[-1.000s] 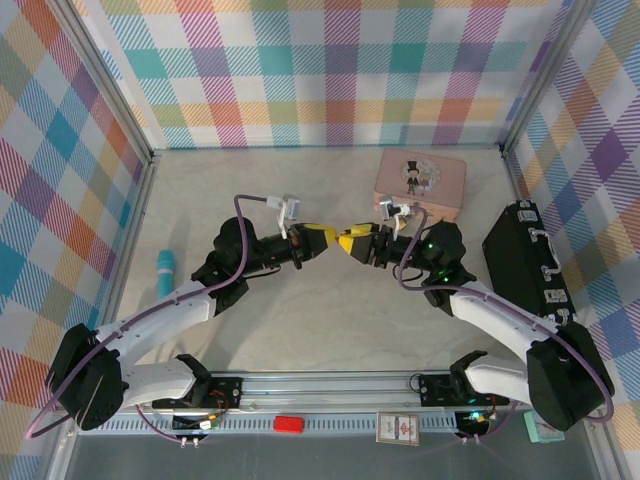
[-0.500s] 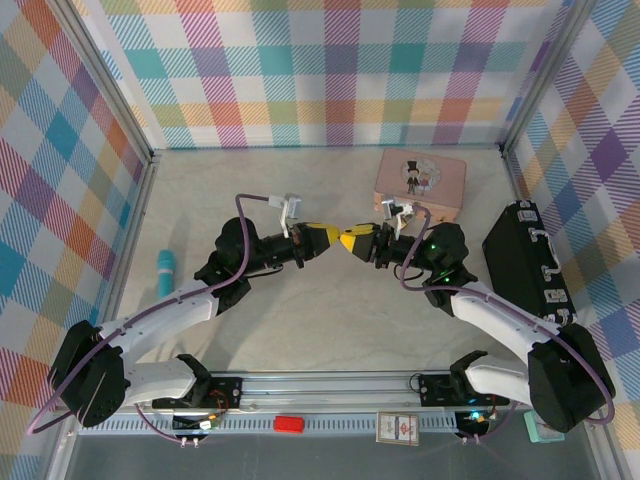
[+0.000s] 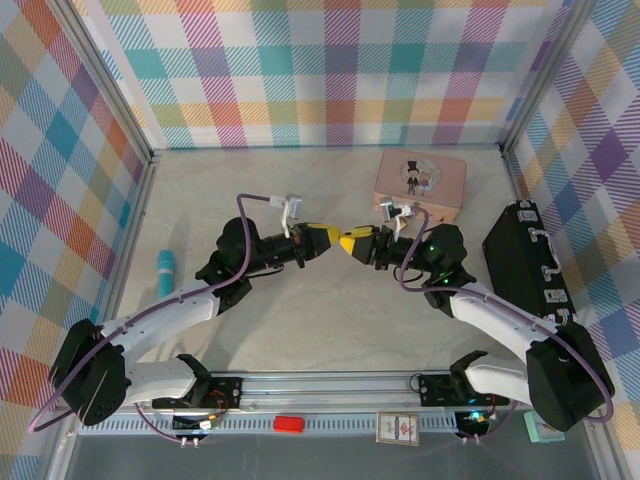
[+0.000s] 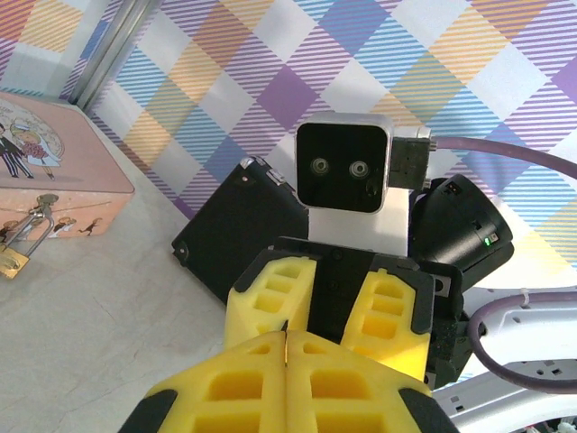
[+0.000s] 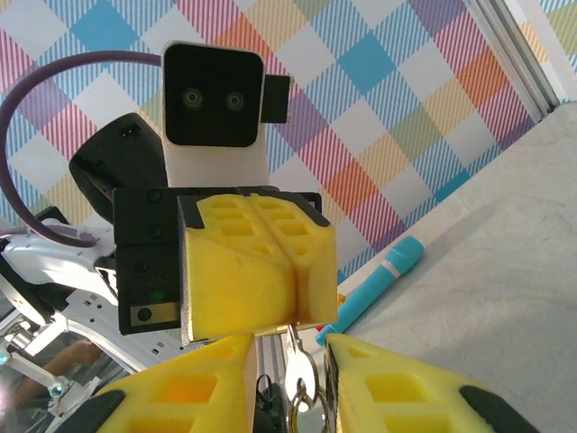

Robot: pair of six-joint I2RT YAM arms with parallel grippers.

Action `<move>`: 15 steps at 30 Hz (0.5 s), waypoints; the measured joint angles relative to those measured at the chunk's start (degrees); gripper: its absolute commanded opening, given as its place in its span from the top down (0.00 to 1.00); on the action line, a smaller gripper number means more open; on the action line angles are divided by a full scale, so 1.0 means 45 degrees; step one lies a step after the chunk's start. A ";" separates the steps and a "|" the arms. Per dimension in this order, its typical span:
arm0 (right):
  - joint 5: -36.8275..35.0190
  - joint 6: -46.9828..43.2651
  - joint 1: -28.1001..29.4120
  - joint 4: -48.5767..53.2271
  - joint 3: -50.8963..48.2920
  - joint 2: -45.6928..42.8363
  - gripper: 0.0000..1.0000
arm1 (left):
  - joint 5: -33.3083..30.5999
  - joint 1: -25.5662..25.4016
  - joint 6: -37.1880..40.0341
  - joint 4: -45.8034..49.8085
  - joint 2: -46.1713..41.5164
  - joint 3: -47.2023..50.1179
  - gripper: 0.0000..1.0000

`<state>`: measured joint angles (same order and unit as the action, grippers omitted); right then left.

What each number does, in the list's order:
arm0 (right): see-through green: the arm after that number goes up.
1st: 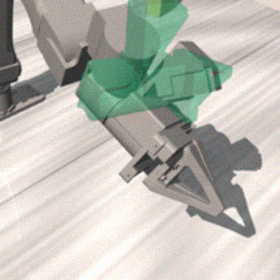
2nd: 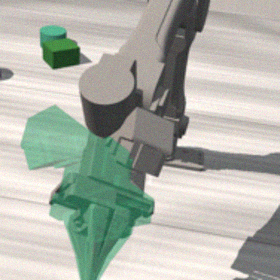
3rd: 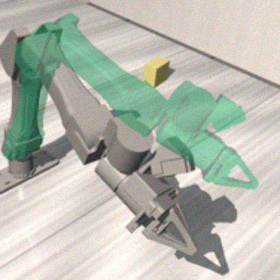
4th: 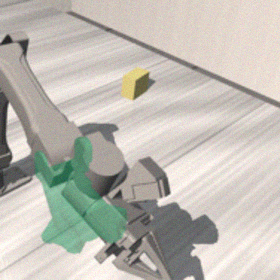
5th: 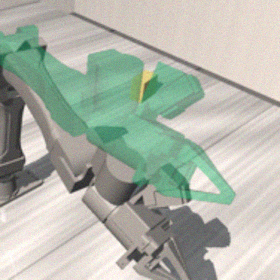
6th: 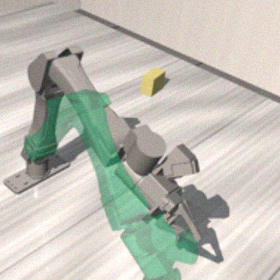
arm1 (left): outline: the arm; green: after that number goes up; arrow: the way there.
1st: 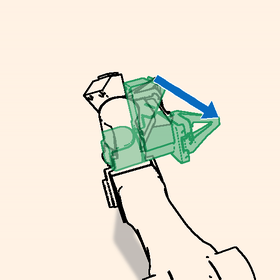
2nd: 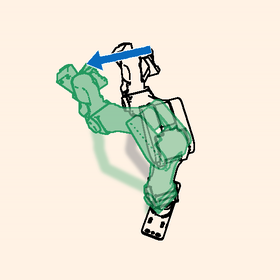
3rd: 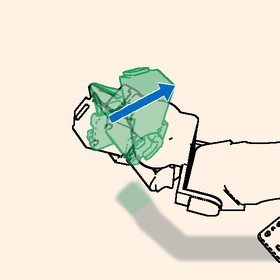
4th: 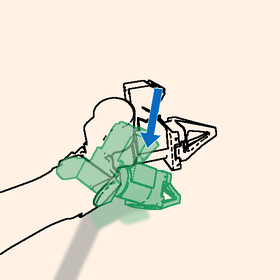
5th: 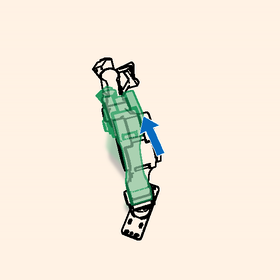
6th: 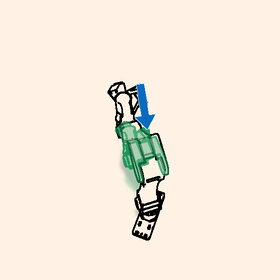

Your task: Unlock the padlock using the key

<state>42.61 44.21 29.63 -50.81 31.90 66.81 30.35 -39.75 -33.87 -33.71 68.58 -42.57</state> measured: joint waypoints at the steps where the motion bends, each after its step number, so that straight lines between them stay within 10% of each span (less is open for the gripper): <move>1: 0.0015 0.0000 0.0000 -0.0029 -0.0015 0.0044 0.74 | -0.0005 -0.0005 0.0000 -0.0015 0.0010 0.0000 1.00; 15: 0.0029 0.0078 0.0015 -0.0228 -0.0019 0.0121 0.90 | 0.0029 -0.0068 -0.0053 -0.0520 0.0175 -0.0005 1.00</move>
<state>42.74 44.56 29.69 -51.83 31.81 67.35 30.48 -40.05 -34.11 -36.05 69.36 -42.59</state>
